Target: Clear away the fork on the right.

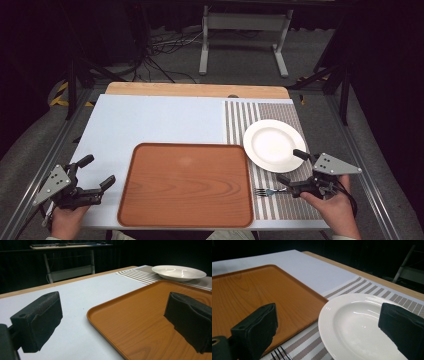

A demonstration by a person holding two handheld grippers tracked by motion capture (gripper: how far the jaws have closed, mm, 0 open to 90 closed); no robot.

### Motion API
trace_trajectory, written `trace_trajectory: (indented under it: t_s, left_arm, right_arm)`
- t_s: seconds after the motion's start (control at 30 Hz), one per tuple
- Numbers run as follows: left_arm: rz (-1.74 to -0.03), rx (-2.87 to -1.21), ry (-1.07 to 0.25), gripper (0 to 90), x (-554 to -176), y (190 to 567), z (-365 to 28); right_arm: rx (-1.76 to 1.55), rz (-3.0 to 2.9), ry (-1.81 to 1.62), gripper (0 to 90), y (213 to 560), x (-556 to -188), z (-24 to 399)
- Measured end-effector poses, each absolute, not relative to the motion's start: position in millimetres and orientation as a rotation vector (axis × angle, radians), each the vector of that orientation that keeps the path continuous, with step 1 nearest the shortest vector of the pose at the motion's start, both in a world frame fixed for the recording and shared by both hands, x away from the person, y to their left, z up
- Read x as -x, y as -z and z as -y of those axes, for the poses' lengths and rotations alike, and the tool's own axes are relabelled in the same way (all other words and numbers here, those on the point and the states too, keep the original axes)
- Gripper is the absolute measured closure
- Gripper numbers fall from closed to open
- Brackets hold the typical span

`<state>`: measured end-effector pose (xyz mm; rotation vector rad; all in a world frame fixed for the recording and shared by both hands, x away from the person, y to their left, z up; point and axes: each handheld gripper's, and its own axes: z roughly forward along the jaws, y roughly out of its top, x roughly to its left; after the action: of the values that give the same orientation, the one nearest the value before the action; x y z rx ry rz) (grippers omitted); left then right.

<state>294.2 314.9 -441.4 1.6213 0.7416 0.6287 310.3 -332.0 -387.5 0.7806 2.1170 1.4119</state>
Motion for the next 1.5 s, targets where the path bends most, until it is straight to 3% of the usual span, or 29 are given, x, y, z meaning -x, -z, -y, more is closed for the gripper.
trace_trajectory:
  t_s: [1.03,1.5]
  left_arm:
    - [-0.738,-1.624,-0.626,2.2,-295.0,441.9,-315.3]
    - [-0.738,-1.627,-0.629,2.2,-294.6,441.5,-315.2]
  right_arm:
    - [-0.738,-2.455,-1.136,6.6,361.8,-335.5,320.0]
    - [-0.616,-2.690,-0.848,11.7,358.5,-344.2,311.6]
